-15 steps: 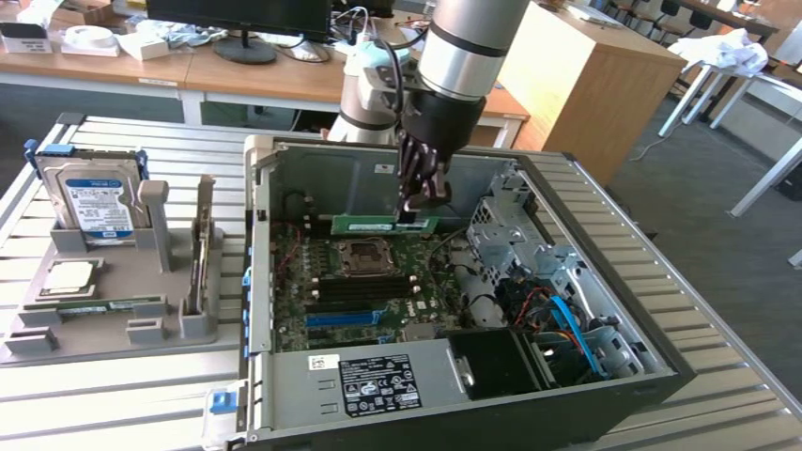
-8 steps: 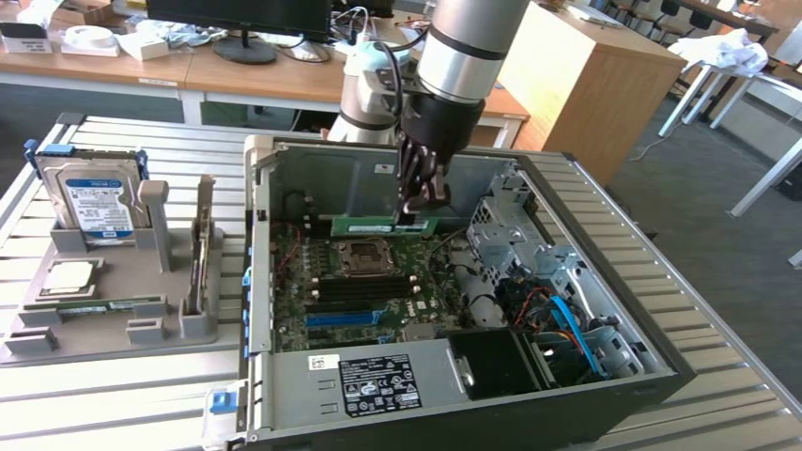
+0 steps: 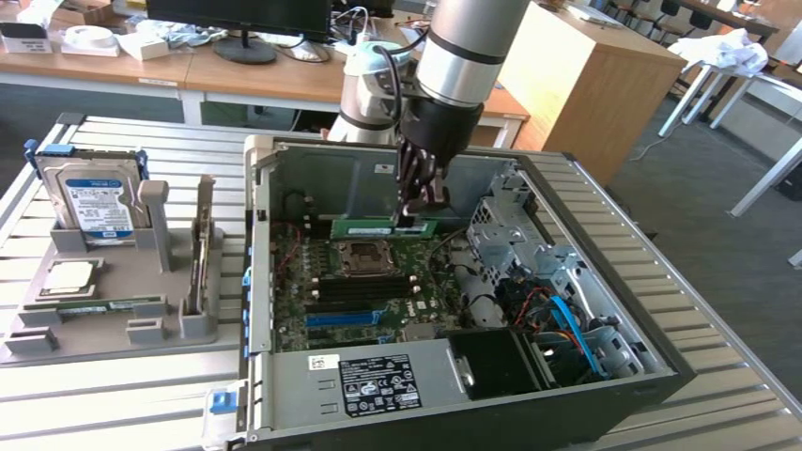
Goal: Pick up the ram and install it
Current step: 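Insert the ram into the slot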
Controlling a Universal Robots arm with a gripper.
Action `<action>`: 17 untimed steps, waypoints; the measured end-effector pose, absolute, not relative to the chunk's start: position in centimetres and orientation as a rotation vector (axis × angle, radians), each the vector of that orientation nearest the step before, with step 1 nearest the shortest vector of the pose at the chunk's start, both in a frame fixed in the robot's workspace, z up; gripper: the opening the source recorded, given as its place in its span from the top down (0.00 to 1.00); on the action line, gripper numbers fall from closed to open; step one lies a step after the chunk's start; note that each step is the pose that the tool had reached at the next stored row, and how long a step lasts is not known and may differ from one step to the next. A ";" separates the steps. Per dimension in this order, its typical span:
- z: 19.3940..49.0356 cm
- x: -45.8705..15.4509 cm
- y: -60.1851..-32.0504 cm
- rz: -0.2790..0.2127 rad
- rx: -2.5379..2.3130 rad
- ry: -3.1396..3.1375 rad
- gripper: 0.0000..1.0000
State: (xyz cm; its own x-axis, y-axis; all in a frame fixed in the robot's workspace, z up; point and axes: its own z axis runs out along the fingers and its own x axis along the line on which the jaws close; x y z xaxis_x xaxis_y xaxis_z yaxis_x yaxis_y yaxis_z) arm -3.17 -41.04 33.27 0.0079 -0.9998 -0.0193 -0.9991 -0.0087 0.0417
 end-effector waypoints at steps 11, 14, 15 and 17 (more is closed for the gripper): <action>32.9 -3.2 -41.0 -0.062 2.216 -2.198 0.89; 32.7 -3.2 -41.0 -0.061 2.216 -2.198 0.89; 32.7 -3.2 -41.0 -0.061 2.216 -2.198 0.89; 32.6 -3.2 -41.0 -0.060 2.215 -2.197 0.89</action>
State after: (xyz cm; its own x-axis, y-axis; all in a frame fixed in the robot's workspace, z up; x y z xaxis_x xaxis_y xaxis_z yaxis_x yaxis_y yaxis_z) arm -3.17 -41.04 32.63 0.0079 -0.9999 -0.0128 -0.9991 -0.0085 0.0417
